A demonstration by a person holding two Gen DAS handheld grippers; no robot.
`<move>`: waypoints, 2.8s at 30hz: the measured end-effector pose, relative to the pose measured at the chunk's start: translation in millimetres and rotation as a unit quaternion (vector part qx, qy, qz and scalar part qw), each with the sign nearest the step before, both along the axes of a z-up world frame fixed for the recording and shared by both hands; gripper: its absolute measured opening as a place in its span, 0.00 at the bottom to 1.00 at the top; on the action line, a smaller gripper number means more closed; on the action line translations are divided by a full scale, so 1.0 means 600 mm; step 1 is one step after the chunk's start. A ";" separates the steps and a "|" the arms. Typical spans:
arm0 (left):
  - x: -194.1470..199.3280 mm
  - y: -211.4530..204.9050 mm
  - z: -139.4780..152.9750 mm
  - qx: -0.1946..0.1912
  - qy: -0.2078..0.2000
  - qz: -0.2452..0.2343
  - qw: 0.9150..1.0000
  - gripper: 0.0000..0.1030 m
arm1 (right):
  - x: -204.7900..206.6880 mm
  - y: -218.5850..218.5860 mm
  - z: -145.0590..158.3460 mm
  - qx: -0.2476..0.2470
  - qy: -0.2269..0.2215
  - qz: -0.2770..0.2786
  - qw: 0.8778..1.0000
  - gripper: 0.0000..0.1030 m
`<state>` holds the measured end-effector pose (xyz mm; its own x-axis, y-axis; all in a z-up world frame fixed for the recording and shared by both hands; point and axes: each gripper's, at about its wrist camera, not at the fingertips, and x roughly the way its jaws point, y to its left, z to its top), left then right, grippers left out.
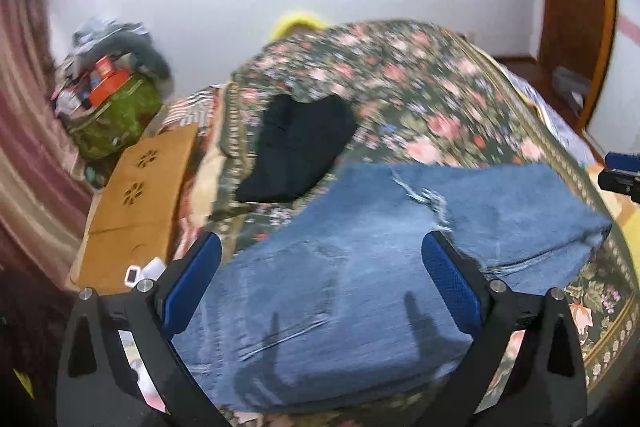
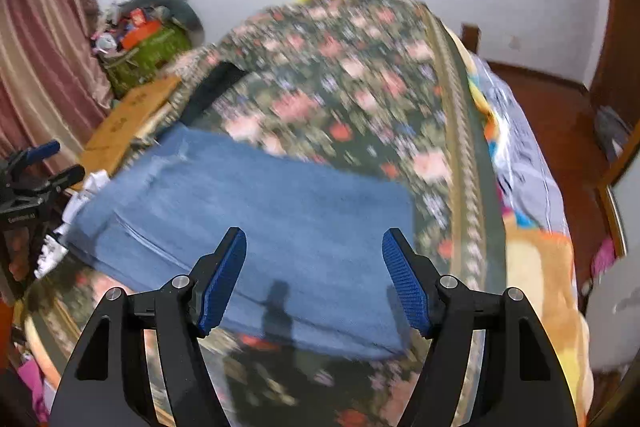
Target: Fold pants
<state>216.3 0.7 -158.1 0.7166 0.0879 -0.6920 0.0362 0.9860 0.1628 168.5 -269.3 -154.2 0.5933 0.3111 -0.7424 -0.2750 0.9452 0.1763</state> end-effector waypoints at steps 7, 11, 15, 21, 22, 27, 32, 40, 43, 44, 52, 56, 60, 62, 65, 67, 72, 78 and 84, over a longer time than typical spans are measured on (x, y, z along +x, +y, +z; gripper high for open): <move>-0.038 0.135 -0.008 -0.060 0.015 0.080 0.995 0.99 | 0.010 0.125 0.022 0.036 -0.015 0.066 0.997 0.66; -0.063 0.208 -0.051 -0.099 0.056 0.122 0.986 0.99 | 0.016 0.197 0.008 0.033 -0.004 0.109 0.994 0.66; -0.082 0.257 -0.097 -0.142 0.100 0.146 0.974 0.99 | 0.024 0.252 -0.020 0.017 0.017 0.140 0.990 0.66; -0.108 0.314 -0.172 -0.254 0.164 0.168 0.938 0.99 | 0.035 0.287 -0.080 0.000 0.089 0.159 0.983 0.67; -0.111 0.321 -0.183 -0.283 0.175 0.166 0.928 0.99 | 0.033 0.288 -0.082 -0.002 0.088 0.160 0.983 0.68; -0.120 0.333 -0.236 -0.373 0.231 0.157 0.885 0.99 | 0.023 0.300 -0.082 -0.026 0.083 0.168 0.982 0.70; -0.105 0.343 -0.269 -0.431 0.260 0.146 0.852 0.99 | 0.021 0.303 -0.082 -0.033 0.084 0.169 0.982 0.70; -0.051 0.383 -0.308 -0.455 0.300 0.161 0.823 0.81 | 0.023 0.304 -0.085 -0.032 0.085 0.168 0.982 0.71; -0.032 0.392 -0.305 -0.446 0.286 0.168 0.831 0.67 | 0.023 0.304 -0.086 -0.027 0.086 0.168 0.982 0.71; -0.031 0.391 -0.301 -0.440 0.280 0.168 0.836 0.63 | 0.023 0.303 -0.086 -0.025 0.086 0.167 0.982 0.71; -0.043 0.375 -0.184 -0.298 0.168 0.174 0.923 0.22 | 0.027 0.305 -0.084 -0.027 0.087 0.168 0.982 0.71; -0.036 0.353 -0.117 -0.212 0.124 0.168 0.955 0.20 | 0.026 0.303 -0.080 -0.025 0.087 0.163 0.982 0.70; -0.021 0.316 -0.047 -0.132 0.077 0.148 0.977 0.17 | 0.022 0.285 -0.065 0.004 0.086 0.157 0.984 0.70; -0.015 0.299 -0.005 -0.121 0.047 0.138 0.982 0.16 | 0.019 0.272 -0.055 0.015 0.080 0.153 0.985 0.69; -0.002 0.267 0.059 -0.111 0.007 0.120 0.987 0.16 | 0.015 0.239 -0.037 0.034 0.065 0.138 0.988 0.69; 0.014 0.235 0.093 -0.109 -0.016 0.105 0.988 0.16 | 0.014 0.208 -0.029 0.042 0.057 0.122 0.990 0.69; 0.040 0.131 0.170 -0.092 -0.062 0.055 0.992 0.16 | 0.006 0.105 -0.028 0.034 0.050 0.072 0.996 0.69; 0.068 -0.007 0.225 -0.098 -0.082 -0.013 0.992 0.16 | -0.007 -0.028 -0.065 0.009 0.066 -0.004 0.998 0.69; 0.101 -0.153 0.235 -0.112 -0.071 -0.082 0.988 0.14 | -0.021 -0.100 -0.112 0.024 0.098 -0.040 0.994 0.69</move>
